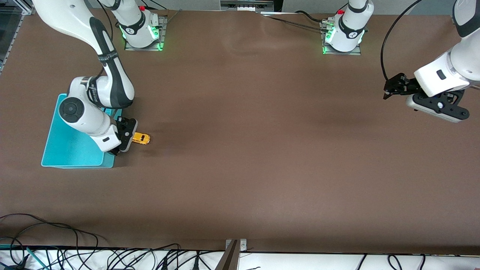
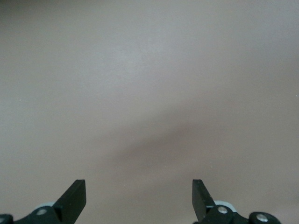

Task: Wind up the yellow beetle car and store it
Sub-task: 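Reach the right gripper to the yellow car while the left gripper withdraws, then grasp the yellow car with the right gripper and lift it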

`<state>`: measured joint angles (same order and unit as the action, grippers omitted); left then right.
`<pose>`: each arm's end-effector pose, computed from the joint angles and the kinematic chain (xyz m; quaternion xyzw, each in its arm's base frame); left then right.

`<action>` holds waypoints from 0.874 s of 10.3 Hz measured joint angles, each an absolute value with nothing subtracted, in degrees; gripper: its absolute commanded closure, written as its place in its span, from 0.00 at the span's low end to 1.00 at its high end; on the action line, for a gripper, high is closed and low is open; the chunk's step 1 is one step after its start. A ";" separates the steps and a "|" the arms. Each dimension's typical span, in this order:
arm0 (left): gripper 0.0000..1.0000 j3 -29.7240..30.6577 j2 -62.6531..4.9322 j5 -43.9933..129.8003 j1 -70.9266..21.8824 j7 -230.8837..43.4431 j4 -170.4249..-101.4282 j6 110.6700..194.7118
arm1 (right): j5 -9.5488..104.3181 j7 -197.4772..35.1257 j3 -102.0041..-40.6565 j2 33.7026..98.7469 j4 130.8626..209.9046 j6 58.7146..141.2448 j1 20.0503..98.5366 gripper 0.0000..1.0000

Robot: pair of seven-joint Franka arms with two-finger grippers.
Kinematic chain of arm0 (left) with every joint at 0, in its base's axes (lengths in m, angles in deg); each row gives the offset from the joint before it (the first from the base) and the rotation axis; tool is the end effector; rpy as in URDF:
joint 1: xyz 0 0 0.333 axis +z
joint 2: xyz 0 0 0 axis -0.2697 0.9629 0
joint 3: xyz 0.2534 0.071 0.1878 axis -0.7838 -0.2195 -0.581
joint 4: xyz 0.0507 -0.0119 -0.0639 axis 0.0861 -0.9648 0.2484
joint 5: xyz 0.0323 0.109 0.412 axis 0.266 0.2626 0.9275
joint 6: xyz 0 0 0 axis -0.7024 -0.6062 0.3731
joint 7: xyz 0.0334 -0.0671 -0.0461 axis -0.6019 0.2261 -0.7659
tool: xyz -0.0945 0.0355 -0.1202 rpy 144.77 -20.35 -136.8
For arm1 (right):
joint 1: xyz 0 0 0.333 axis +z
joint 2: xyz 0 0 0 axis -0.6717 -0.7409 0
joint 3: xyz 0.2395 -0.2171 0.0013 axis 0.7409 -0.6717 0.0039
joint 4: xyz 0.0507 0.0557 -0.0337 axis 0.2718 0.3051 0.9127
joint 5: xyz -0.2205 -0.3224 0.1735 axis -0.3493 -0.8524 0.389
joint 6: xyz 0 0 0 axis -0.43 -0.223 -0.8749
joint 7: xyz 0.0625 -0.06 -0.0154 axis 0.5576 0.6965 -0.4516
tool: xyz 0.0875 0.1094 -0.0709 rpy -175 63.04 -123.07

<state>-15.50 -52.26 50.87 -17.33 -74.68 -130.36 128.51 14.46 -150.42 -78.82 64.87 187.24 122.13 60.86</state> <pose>0.5975 -0.0437 0.5277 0.9892 -0.1431 -0.0295 0.0120 0.6197 0.0619 0.1654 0.7765 0.6294 -0.0301 0.0089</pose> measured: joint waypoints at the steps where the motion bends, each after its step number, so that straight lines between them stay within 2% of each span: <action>1: 0.00 -15.51 -53.14 50.87 -17.29 -78.40 -131.56 129.78 | 14.48 -150.60 -78.35 64.11 187.26 123.03 60.88 0.00; 5: 0.00 -15.51 -55.03 50.87 -16.91 -82.18 -133.55 130.38 | 14.53 -150.73 -77.13 61.95 188.11 127.02 60.90 0.00; 9: 0.00 -14.95 -56.90 50.87 -16.40 -82.18 -134.75 130.45 | 14.60 -150.78 -76.92 61.67 188.20 127.33 60.90 0.01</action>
